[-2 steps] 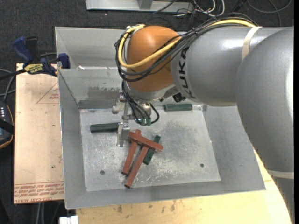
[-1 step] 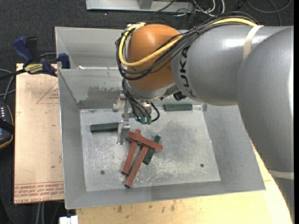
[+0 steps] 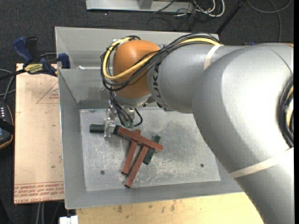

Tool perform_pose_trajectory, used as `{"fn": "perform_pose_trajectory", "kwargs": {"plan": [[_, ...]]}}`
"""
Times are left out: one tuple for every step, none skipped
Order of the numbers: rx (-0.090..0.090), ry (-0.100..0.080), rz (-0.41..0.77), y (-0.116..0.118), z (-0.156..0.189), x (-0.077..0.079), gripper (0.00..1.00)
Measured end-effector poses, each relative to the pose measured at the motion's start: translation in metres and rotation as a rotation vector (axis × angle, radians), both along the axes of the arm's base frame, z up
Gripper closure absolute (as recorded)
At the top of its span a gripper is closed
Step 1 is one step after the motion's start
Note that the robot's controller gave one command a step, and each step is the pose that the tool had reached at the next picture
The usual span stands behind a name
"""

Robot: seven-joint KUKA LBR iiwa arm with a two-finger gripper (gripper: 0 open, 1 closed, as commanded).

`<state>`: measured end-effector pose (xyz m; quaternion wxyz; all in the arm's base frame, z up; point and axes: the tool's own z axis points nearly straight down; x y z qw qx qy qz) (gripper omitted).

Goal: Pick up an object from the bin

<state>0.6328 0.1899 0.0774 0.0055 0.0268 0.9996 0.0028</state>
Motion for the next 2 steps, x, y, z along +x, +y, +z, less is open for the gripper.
{"fn": "perform_pose_trajectory", "kwargs": {"plan": [[0.0, 0.0, 0.0, 0.0, 0.0, 0.0, 1.0], [-0.003, 0.007, -0.022, 0.02, 0.141, 0.014, 1.0]]}}
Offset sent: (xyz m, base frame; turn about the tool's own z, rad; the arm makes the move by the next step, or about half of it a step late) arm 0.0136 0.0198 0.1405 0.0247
